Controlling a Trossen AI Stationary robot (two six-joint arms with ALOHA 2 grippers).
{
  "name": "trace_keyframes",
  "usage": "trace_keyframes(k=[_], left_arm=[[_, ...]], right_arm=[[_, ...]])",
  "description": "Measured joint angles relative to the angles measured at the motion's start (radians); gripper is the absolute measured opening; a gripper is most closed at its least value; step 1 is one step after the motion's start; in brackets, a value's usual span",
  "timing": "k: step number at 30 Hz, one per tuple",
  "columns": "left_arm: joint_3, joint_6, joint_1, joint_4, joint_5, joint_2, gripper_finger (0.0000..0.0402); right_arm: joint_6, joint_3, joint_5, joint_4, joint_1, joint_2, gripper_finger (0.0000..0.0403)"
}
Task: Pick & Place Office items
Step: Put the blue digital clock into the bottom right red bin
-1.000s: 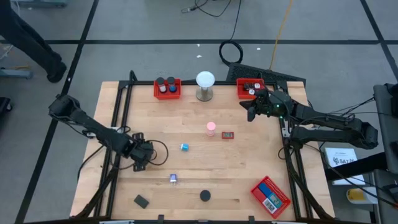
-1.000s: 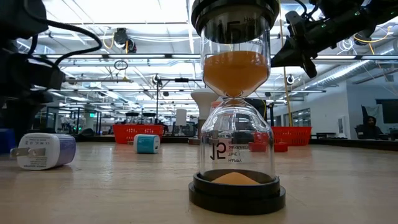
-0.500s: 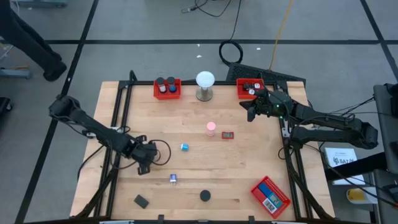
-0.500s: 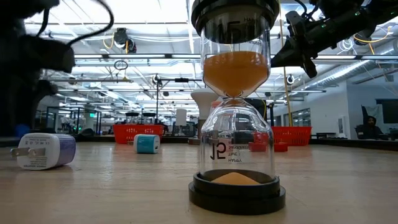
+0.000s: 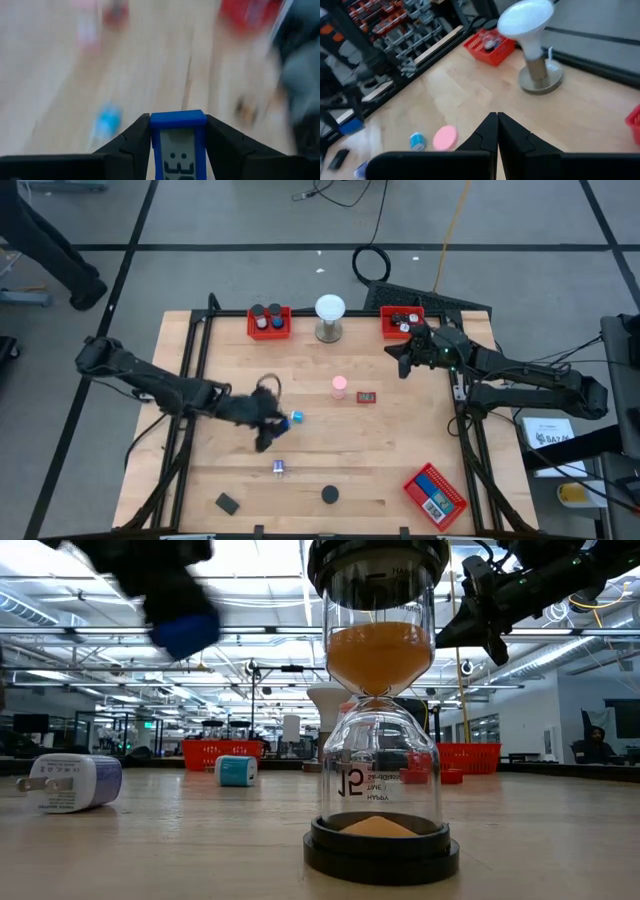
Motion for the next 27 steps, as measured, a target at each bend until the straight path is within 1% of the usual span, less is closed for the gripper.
trace_keyframes(k=[2,4,6,8,9,11,13,18,23,27], left_arm=[[-0.028,0.016,0.049,0.209,-0.025,0.000,0.0156],[-0.069,0.040,0.106,0.461,-0.052,0.014,0.0157],[-0.118,0.045,0.160,0.736,-0.057,0.046,0.0157],[-0.155,0.047,0.208,0.974,-0.049,0.098,0.0157],[-0.160,0.048,0.224,1.083,-0.040,0.131,0.0157],[-0.166,0.040,0.251,1.210,-0.003,0.192,0.0158],[-0.149,0.009,0.266,1.295,0.029,0.269,0.0158],[-0.070,-0.072,0.277,1.417,0.078,0.423,0.0158],[0.025,-0.114,0.277,1.414,0.083,0.502,0.0158],[0.060,-0.114,0.282,1.405,0.081,0.518,0.0159]], right_arm=[[-0.002,0.000,-0.008,-0.014,0.017,0.000,0.0000],[-0.007,0.000,-0.009,-0.014,0.046,0.000,0.0003],[0.001,0.000,-0.010,-0.009,0.081,0.000,0.0011],[0.039,0.000,-0.009,0.001,0.125,0.000,0.0023],[0.062,0.000,-0.009,0.006,0.146,0.000,0.0031],[0.107,0.000,-0.009,0.012,0.187,0.002,0.0049],[0.138,0.000,-0.007,0.038,0.226,0.012,0.0069],[0.223,0.000,-0.006,0.173,0.304,0.075,0.0129],[0.314,0.000,0.003,0.297,0.364,0.174,0.0194],[0.344,0.000,0.071,0.377,0.409,0.235,0.0242]])
